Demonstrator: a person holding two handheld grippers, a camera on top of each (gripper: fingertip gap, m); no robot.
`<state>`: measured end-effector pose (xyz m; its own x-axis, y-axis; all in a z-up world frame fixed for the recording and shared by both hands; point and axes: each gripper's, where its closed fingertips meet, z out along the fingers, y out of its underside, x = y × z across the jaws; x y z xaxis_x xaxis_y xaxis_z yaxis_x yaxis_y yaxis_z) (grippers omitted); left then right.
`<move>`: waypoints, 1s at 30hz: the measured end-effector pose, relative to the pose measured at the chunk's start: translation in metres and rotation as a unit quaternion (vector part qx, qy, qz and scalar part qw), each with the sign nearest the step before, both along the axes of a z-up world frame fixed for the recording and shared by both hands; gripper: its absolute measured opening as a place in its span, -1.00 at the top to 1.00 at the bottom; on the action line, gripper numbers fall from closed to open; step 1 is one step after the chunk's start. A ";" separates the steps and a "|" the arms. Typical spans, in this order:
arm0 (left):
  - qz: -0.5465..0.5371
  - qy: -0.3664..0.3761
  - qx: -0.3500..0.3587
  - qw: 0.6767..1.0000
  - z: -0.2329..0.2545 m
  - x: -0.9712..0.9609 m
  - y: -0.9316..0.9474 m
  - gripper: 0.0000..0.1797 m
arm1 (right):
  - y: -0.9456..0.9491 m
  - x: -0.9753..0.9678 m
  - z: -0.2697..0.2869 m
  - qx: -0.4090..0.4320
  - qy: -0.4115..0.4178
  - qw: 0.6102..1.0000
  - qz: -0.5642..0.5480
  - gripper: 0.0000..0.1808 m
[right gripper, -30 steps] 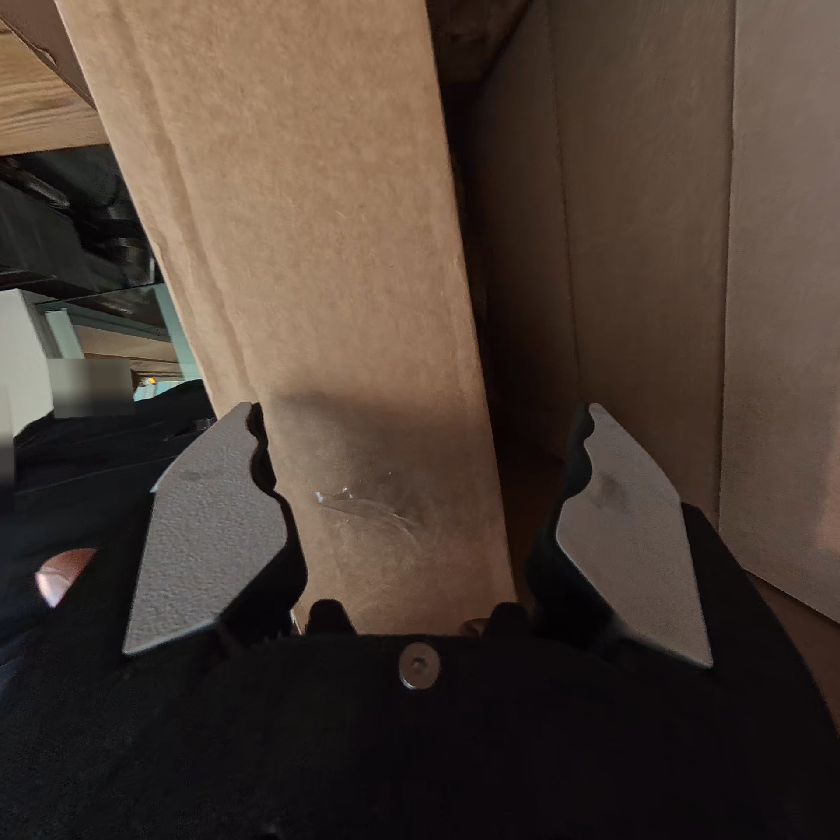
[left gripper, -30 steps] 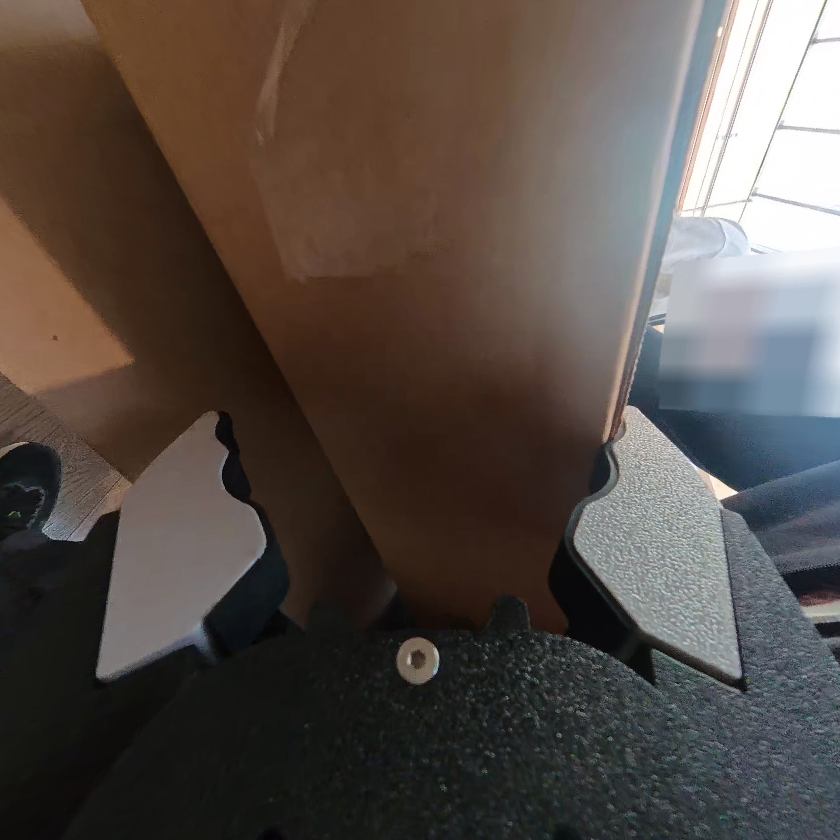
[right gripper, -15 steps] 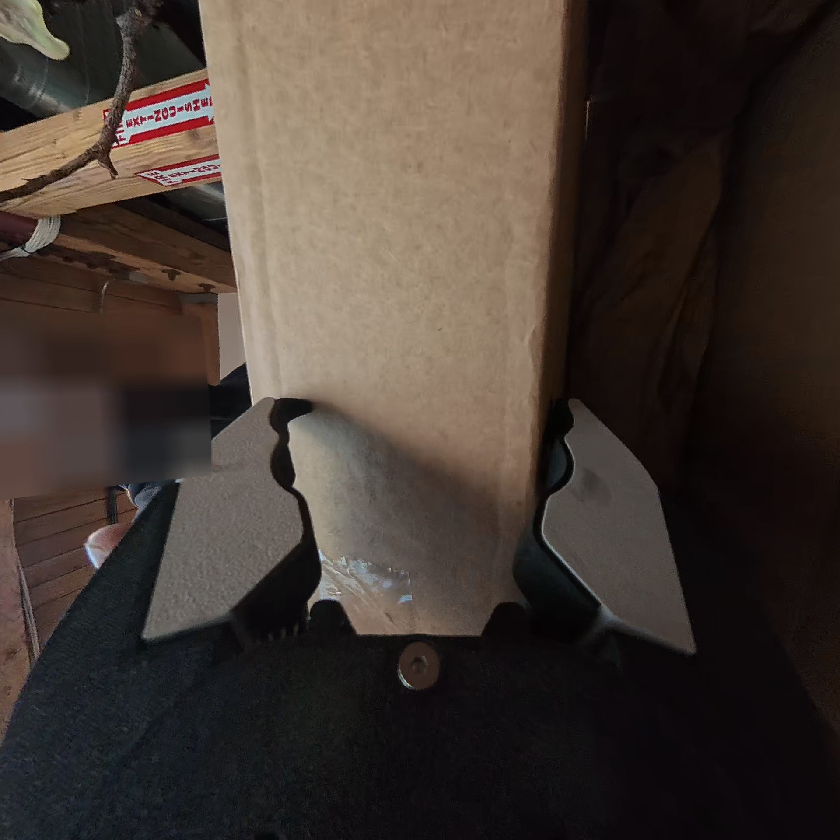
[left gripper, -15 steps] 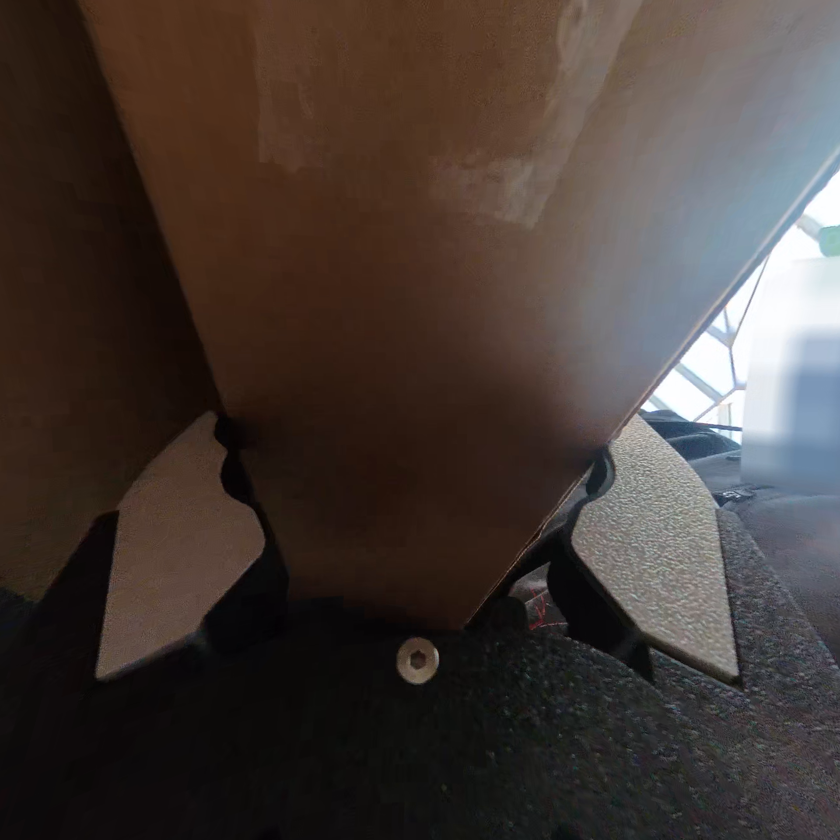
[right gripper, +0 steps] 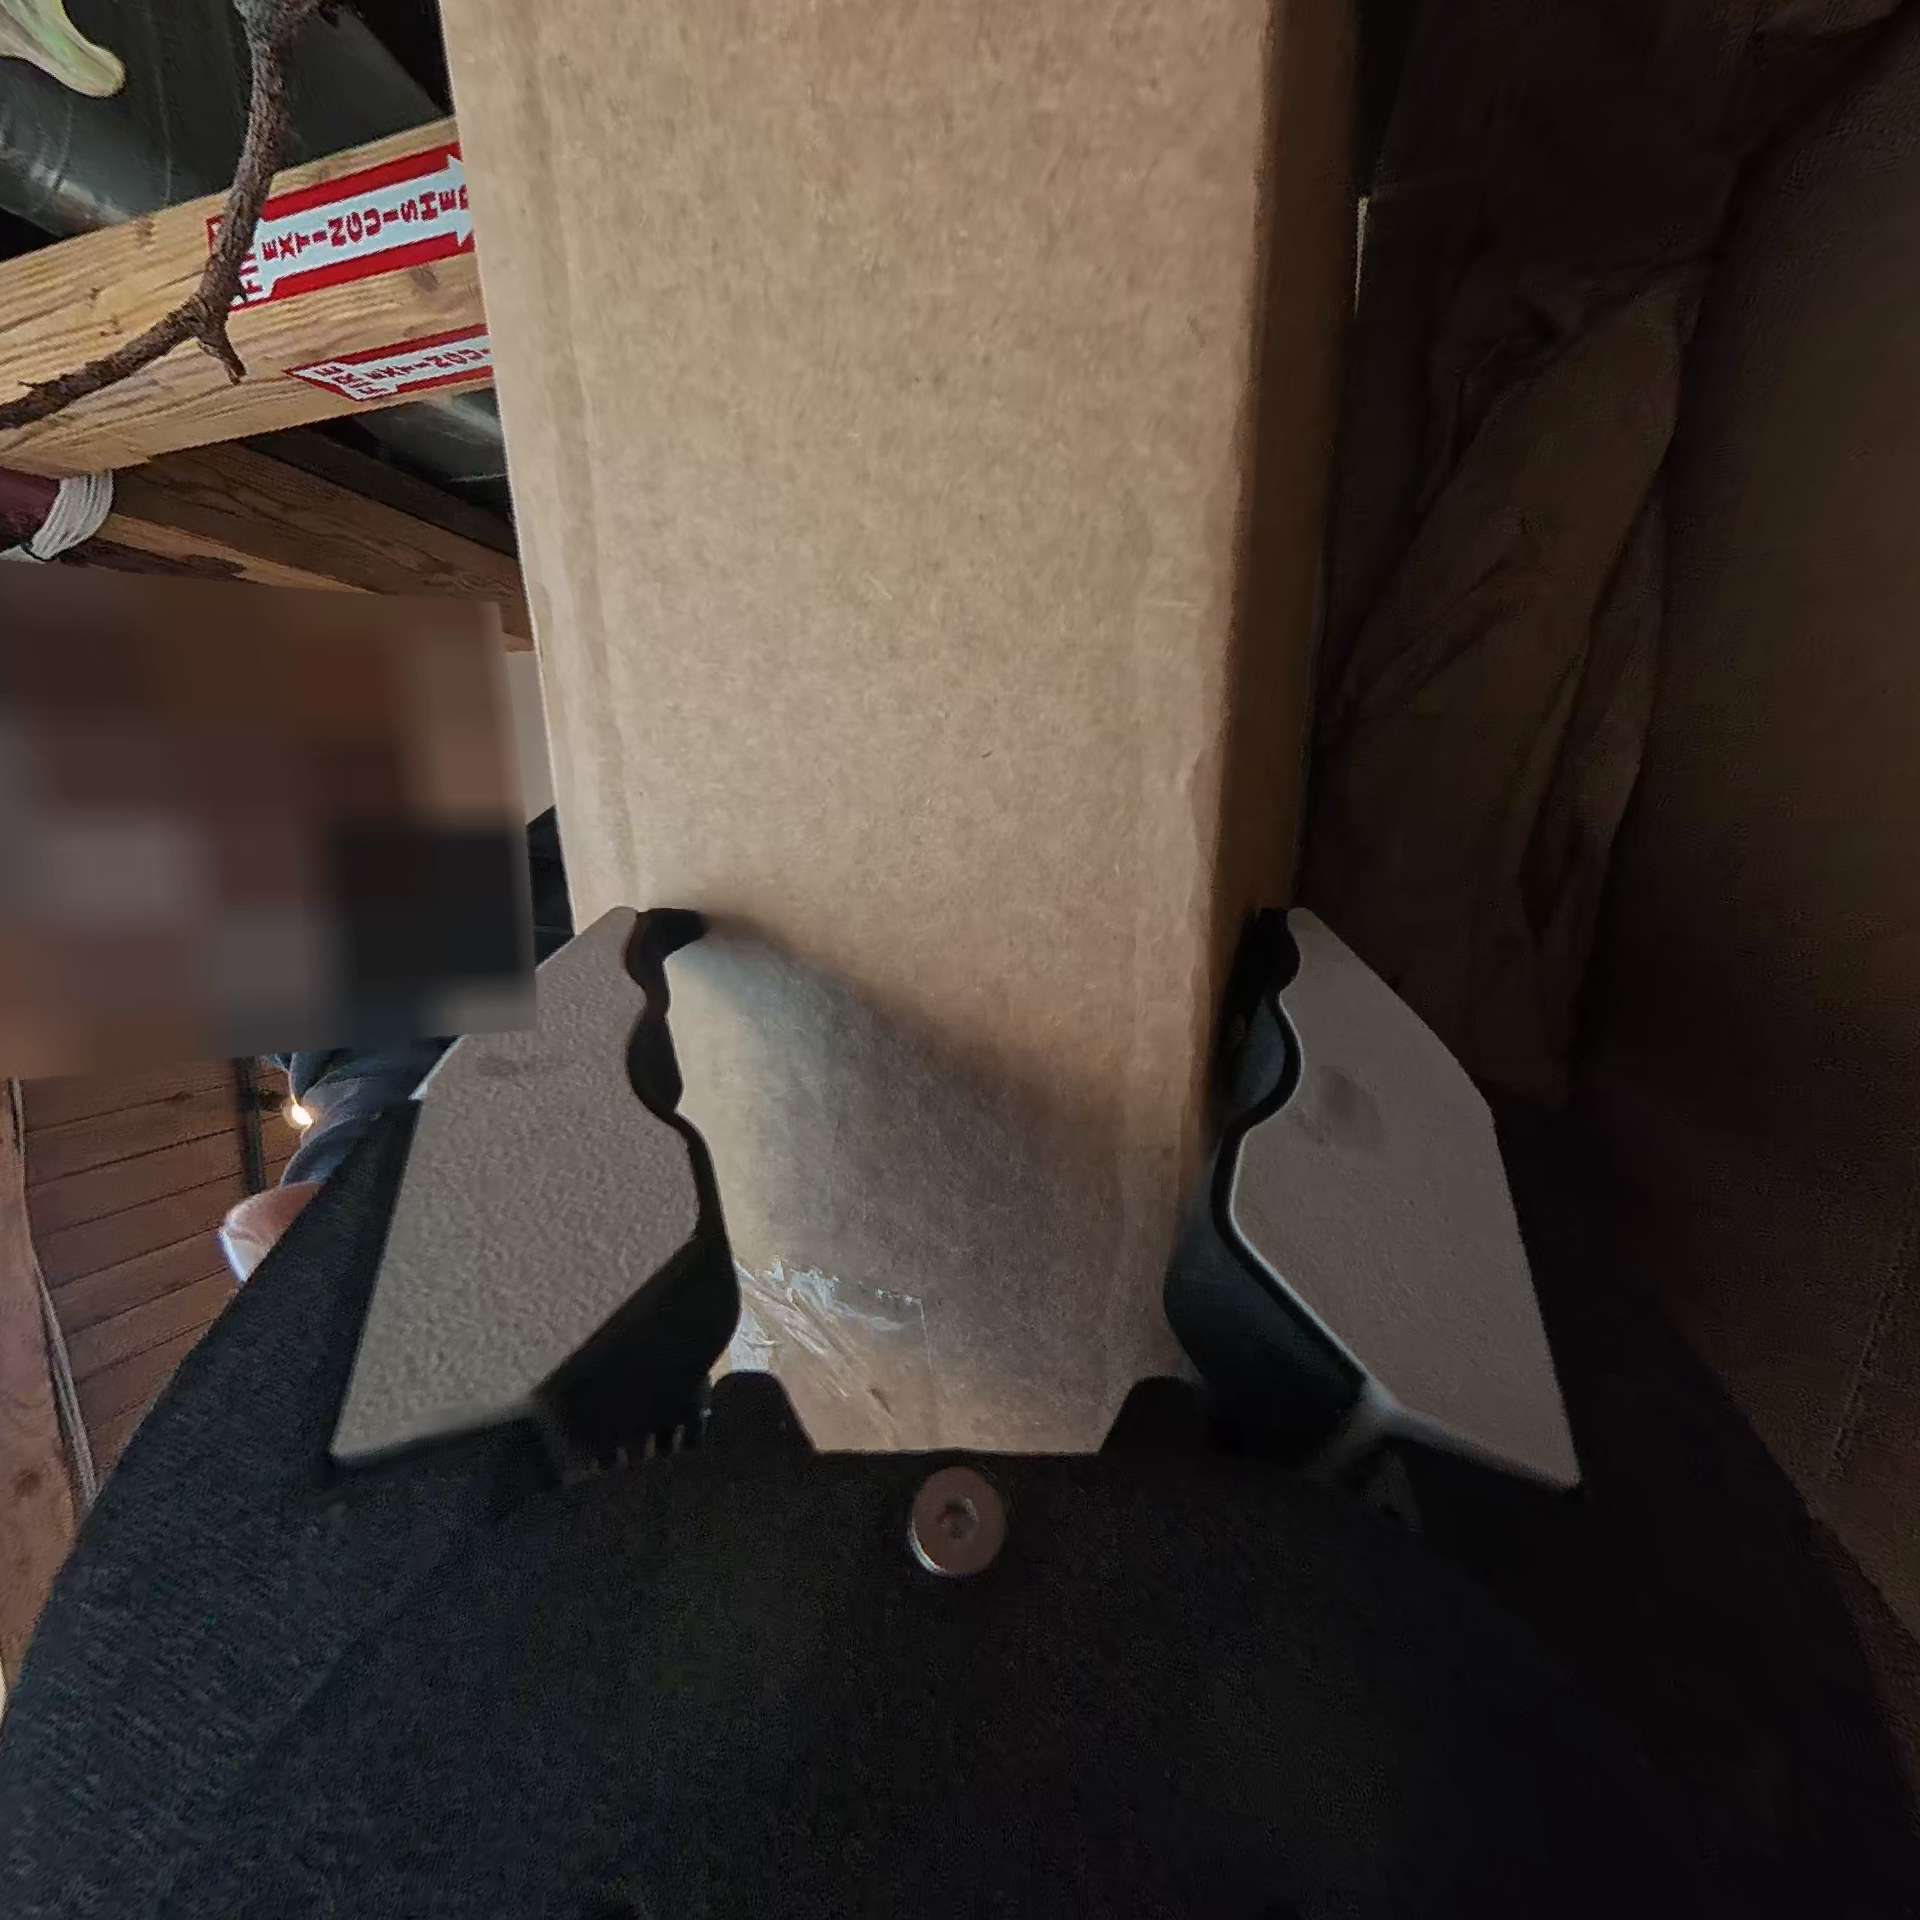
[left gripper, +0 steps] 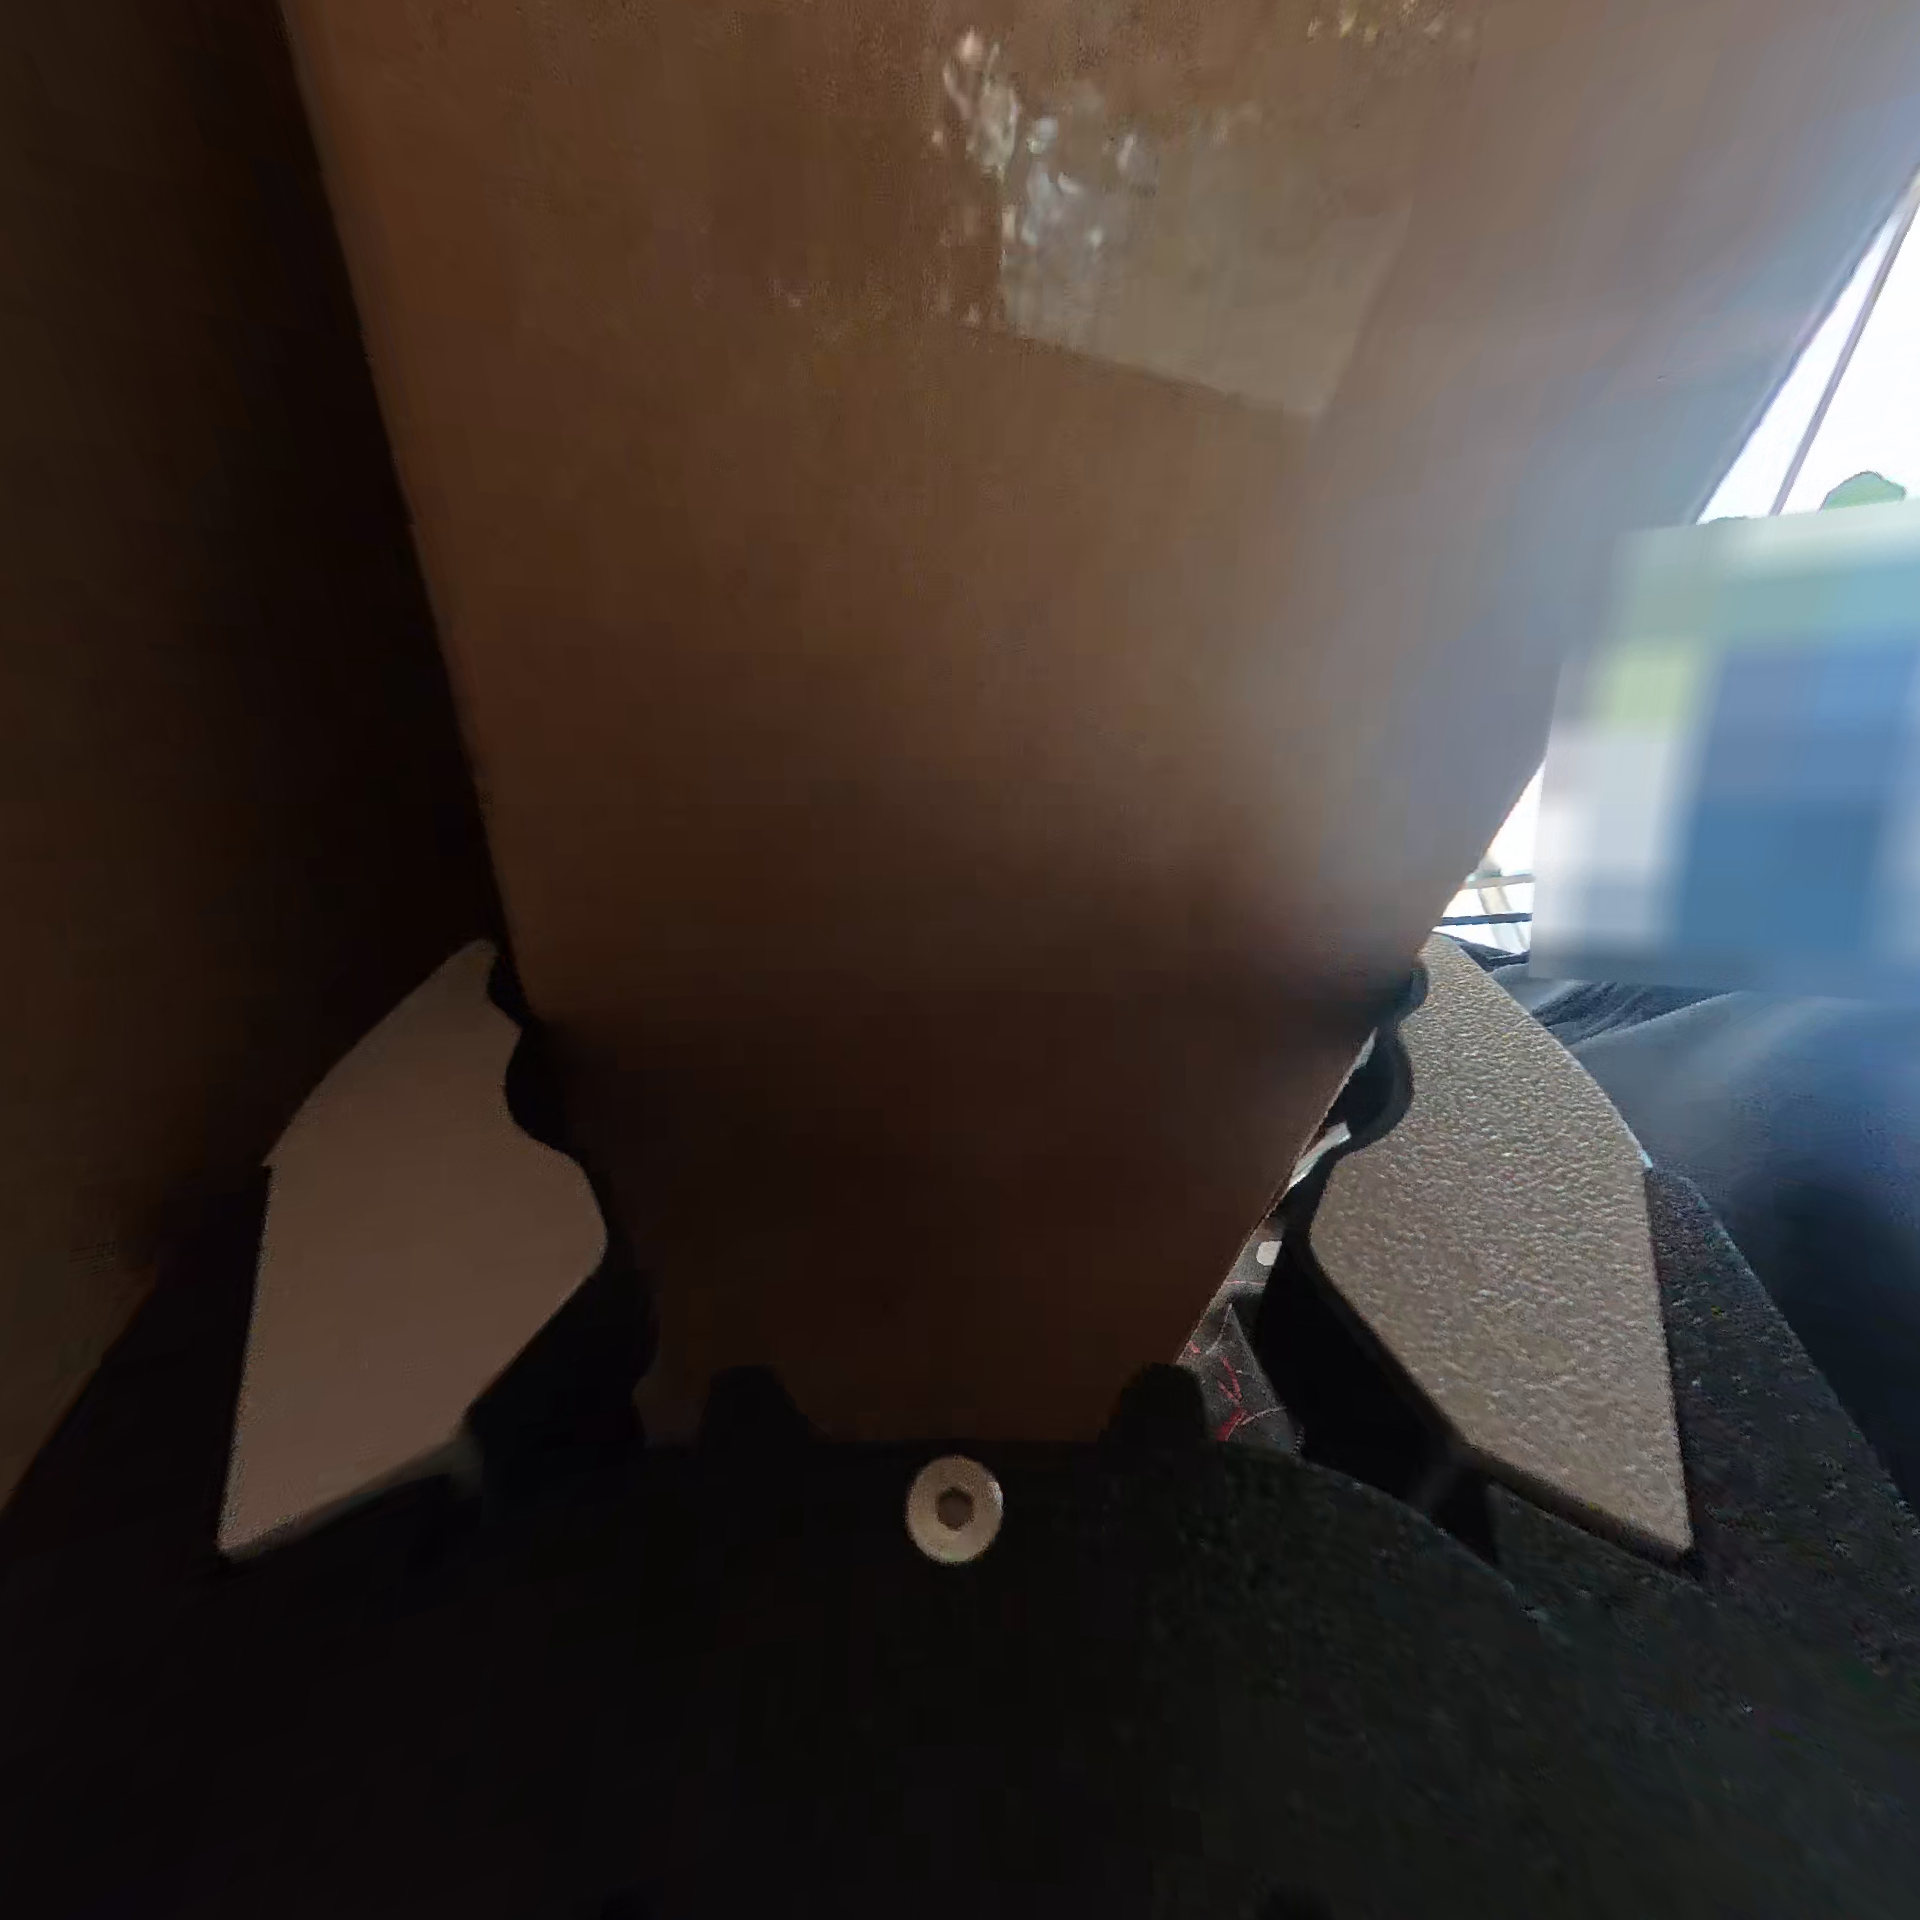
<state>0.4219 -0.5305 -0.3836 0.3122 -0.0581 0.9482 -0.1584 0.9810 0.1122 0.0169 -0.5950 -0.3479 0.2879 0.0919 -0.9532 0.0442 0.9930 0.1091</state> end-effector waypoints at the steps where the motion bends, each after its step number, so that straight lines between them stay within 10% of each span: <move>1: 0.012 0.016 0.001 1.000 0.001 0.001 0.000 -0.64 | 0.000 0.000 -0.002 0.003 -0.001 1.000 -0.002 -0.18; 17: 0.040 0.094 0.020 0.995 0.022 -0.006 -0.005 -0.65 | 0.007 -0.006 0.003 0.006 -0.005 0.999 -0.031 -0.18; 30: 0.000 0.101 -0.076 0.992 0.140 -0.016 -0.093 -0.64 | -0.006 -0.021 0.131 -0.099 0.002 0.989 -0.106 -0.17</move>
<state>0.4054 -0.6234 -0.2435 0.4961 0.0797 0.8646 -0.1468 0.9891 -0.0069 -0.0037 -0.6011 -0.2171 0.2762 -0.1593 -0.9478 0.2545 0.9631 -0.0878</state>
